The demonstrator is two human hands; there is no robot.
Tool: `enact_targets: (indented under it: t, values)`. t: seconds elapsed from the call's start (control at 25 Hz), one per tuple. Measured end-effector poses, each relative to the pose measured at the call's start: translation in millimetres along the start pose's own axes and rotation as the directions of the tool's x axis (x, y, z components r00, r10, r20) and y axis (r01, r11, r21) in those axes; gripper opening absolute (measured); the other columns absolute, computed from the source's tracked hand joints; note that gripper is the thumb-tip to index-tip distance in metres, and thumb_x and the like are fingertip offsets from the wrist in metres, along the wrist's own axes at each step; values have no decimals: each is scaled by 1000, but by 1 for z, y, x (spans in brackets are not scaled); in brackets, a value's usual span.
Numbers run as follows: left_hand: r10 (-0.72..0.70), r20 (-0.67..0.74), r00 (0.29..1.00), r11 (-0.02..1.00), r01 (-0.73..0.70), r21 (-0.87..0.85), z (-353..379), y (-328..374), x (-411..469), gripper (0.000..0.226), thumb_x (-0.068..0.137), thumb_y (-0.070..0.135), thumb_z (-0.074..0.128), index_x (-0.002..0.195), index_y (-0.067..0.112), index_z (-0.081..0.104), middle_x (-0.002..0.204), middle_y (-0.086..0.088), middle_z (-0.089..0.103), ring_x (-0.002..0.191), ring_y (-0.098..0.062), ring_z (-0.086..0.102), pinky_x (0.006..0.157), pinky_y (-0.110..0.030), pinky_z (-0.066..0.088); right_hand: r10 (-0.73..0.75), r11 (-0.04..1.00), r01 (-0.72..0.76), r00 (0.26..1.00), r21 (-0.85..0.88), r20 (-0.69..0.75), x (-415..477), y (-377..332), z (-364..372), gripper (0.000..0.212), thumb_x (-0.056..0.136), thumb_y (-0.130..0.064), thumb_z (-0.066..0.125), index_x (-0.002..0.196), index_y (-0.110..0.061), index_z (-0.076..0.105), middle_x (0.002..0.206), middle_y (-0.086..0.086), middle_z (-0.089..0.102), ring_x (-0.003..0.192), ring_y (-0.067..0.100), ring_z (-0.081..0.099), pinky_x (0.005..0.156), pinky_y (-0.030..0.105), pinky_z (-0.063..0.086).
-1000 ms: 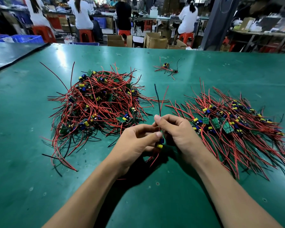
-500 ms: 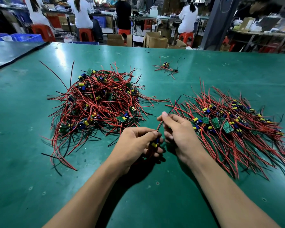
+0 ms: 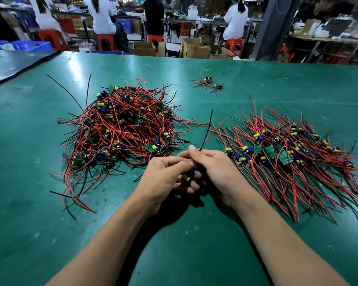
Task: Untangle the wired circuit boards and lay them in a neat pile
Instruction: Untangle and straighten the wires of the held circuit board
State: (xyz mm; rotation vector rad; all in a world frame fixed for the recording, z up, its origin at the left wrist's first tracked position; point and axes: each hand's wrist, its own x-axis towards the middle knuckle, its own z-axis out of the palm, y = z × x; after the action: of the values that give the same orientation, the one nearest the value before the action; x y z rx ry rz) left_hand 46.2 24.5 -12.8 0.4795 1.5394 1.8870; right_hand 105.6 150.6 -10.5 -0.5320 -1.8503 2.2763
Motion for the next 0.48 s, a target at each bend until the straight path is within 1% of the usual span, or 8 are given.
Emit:
enact_targets:
  t: [0.08, 0.12, 0.16, 0.2, 0.32, 0.4, 0.48]
  values:
    - [-28, 20, 999, 999, 28, -24, 0, 0, -1, 15, 89, 2, 61, 80, 1, 73, 73, -21, 69, 50, -23, 62, 46, -23, 51, -32, 999, 25, 989, -48, -143, 7, -2, -4, 37, 102, -40, 55, 88, -15, 78, 50, -5, 34, 36, 5, 28, 35, 15, 24]
    - [-36, 32, 999, 999, 37, -30, 1, 0, -2, 14, 89, 2, 62, 79, 1, 72, 73, -21, 69, 50, -23, 62, 46, -24, 51, -44, 999, 39, 979, -29, -200, 11, -3, -7, 39, 103, -40, 52, 87, -15, 78, 56, -5, 28, 39, 4, 22, 35, 16, 19]
    - [-39, 44, 998, 999, 41, -31, 2, -1, -3, 14, 89, 2, 61, 80, 1, 72, 73, -21, 69, 50, -23, 62, 46, -24, 51, -42, 998, 51, 972, 30, -231, 13, -4, -9, 41, 104, -40, 50, 85, -16, 78, 60, -5, 27, 41, 4, 19, 35, 17, 16]
    - [-36, 53, 998, 999, 37, -25, 4, -1, -3, 13, 89, 2, 61, 81, 0, 71, 73, -20, 69, 50, -23, 62, 46, -24, 51, -23, 991, 52, 972, 120, -232, 15, -5, -10, 45, 105, -40, 47, 83, -16, 78, 62, -6, 29, 40, 3, 19, 34, 16, 15]
    - [3, 54, 999, 999, -5, 43, 7, -2, -3, 14, 90, 0, 59, 81, -1, 70, 70, -19, 69, 49, -24, 62, 45, -24, 50, 87, 913, -33, 990, 406, -115, 14, -8, -12, 57, 105, -41, 42, 71, -15, 80, 62, -7, 44, 35, 3, 22, 35, 16, 17]
    - [27, 38, 999, 997, -30, 77, 8, -3, -4, 18, 90, -1, 57, 78, 2, 69, 68, -17, 68, 48, -26, 62, 44, -24, 49, 136, 857, -108, 991, 504, -19, 13, -11, -16, 56, 103, -39, 44, 69, -13, 80, 65, -5, 53, 34, 4, 24, 35, 17, 21]
    - [38, 33, 999, 996, -41, 85, 8, -4, -5, 18, 91, 0, 58, 77, 4, 70, 67, -16, 67, 47, -27, 62, 43, -24, 49, 144, 829, -146, 989, 540, 46, 12, -12, -19, 52, 102, -38, 46, 71, -12, 79, 66, -5, 53, 34, 4, 25, 37, 17, 19]
